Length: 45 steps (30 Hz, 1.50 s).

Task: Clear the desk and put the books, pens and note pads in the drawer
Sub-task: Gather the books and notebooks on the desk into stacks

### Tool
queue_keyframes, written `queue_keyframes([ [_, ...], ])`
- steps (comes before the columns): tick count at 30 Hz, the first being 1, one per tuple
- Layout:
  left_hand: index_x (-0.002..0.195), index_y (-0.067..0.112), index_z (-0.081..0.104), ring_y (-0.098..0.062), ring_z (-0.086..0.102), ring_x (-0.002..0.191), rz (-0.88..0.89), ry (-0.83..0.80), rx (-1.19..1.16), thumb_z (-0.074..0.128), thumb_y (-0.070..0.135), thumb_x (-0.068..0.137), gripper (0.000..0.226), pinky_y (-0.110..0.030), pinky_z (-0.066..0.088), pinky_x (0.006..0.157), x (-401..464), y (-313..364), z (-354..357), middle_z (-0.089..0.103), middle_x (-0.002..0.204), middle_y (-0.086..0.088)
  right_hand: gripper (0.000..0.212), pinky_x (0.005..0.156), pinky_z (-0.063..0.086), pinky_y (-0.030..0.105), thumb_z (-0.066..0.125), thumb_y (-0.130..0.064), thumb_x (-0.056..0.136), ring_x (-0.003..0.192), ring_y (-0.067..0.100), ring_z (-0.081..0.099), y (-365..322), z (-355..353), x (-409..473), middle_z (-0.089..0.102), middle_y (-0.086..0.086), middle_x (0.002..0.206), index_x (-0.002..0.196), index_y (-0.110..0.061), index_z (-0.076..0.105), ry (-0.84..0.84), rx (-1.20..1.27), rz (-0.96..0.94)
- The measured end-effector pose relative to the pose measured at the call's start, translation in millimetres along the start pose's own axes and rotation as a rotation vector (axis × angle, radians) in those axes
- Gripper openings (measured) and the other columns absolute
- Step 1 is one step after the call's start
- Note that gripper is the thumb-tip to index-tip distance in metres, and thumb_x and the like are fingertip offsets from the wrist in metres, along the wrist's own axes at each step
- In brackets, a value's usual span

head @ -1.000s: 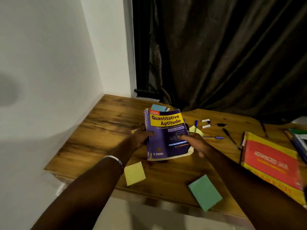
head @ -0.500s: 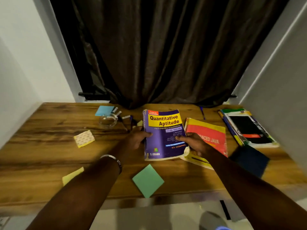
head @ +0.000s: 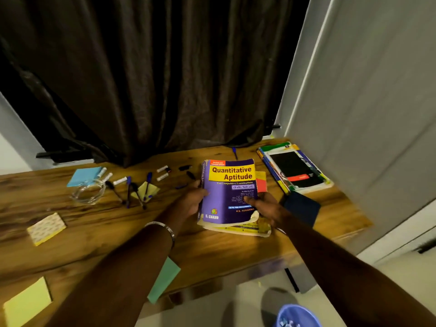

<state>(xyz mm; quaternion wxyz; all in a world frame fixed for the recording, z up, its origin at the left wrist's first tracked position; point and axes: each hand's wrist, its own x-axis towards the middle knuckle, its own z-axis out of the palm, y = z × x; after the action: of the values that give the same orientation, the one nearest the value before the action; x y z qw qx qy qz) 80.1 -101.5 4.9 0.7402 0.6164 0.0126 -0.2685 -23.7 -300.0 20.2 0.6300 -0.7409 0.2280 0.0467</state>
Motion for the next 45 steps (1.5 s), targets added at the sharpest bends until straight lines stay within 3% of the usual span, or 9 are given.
queue_keyframes([
  [4,0.142,-0.001,0.034,-0.035,0.061,0.097,0.017,-0.035,0.019,0.038,-0.016,0.088,0.055,-0.044,0.052,0.08,7,-5,13,0.051,0.133,-0.025,0.022,0.094,0.054,0.049,0.069,-0.02,0.087,0.102,0.027,0.068,12,-10,9,0.071,0.01,0.111,0.107,-0.015,0.063,0.023,0.013,0.04],
  [10,0.139,0.002,0.039,-0.02,0.068,0.077,-0.019,-0.003,0.127,0.036,-0.015,0.09,0.053,-0.028,0.059,0.055,26,-26,13,0.059,0.117,-0.015,0.029,0.095,0.053,0.045,0.066,-0.006,0.088,0.107,0.028,0.066,19,-12,13,0.068,0.014,0.115,0.116,-0.006,0.062,0.055,-0.001,0.067],
  [15,0.129,0.016,0.049,-0.044,0.064,0.096,0.01,0.094,0.256,0.039,-0.012,0.09,0.05,-0.056,0.055,0.079,36,-43,11,0.064,0.113,-0.017,0.034,0.092,0.055,0.043,0.066,0.002,0.083,0.108,0.027,0.065,28,-14,21,0.068,0.01,0.114,0.115,-0.01,0.064,0.05,-0.061,0.109],
  [20,0.138,0.011,0.043,-0.025,0.064,0.081,0.063,0.074,0.382,0.039,-0.011,0.092,0.052,-0.026,0.053,0.057,35,-44,10,0.062,0.113,-0.012,0.037,0.091,0.056,0.047,0.068,0.001,0.081,0.108,0.026,0.065,28,-15,23,0.069,0.009,0.114,0.114,-0.014,0.064,0.038,-0.078,0.115],
  [25,0.136,0.009,0.044,-0.038,0.063,0.105,0.047,-0.024,0.443,0.043,-0.008,0.093,0.047,-0.053,0.054,0.085,43,-41,0,0.061,0.126,-0.019,0.037,0.091,0.055,0.047,0.065,0.005,0.078,0.106,0.027,0.066,23,-17,14,0.069,0.011,0.112,0.112,-0.01,0.063,-0.013,-0.082,0.081],
  [33,0.132,0.009,0.048,-0.021,0.065,0.078,0.049,0.008,0.397,0.035,-0.013,0.09,0.05,-0.026,0.053,0.055,43,-41,14,0.066,0.109,-0.012,0.033,0.073,0.058,0.03,0.06,0.008,0.084,0.091,0.015,0.065,11,-18,-6,0.064,-0.002,0.097,0.094,-0.023,0.054,-0.063,-0.067,0.046],
  [35,0.133,0.011,0.047,-0.018,0.065,0.076,0.073,0.026,0.401,0.033,-0.015,0.089,0.052,-0.023,0.052,0.053,42,-44,15,0.065,0.107,-0.01,0.036,0.08,0.058,0.035,0.061,0.008,0.084,0.095,0.017,0.064,11,-17,-8,0.063,-0.004,0.096,0.092,-0.026,0.052,-0.032,-0.087,0.041],
  [39,0.135,0.01,0.045,-0.025,0.066,0.083,0.107,0.061,0.487,0.035,-0.01,0.093,0.048,-0.027,0.053,0.059,41,-49,13,0.065,0.112,-0.014,0.034,0.093,0.053,0.045,0.064,0.004,0.084,0.107,0.021,0.059,17,-12,-2,0.06,-0.006,0.097,0.092,-0.026,0.052,0.048,-0.081,0.058],
  [45,0.141,0.01,0.04,-0.032,0.052,0.12,0.134,0.215,0.877,0.042,-0.001,0.092,0.05,-0.031,0.048,0.089,43,-40,24,0.05,0.138,-0.013,0.031,0.084,0.058,0.037,0.065,-0.02,0.09,0.105,0.021,0.065,27,-12,14,0.064,0.005,0.115,0.12,-0.013,0.057,0.202,-0.226,0.099],
])
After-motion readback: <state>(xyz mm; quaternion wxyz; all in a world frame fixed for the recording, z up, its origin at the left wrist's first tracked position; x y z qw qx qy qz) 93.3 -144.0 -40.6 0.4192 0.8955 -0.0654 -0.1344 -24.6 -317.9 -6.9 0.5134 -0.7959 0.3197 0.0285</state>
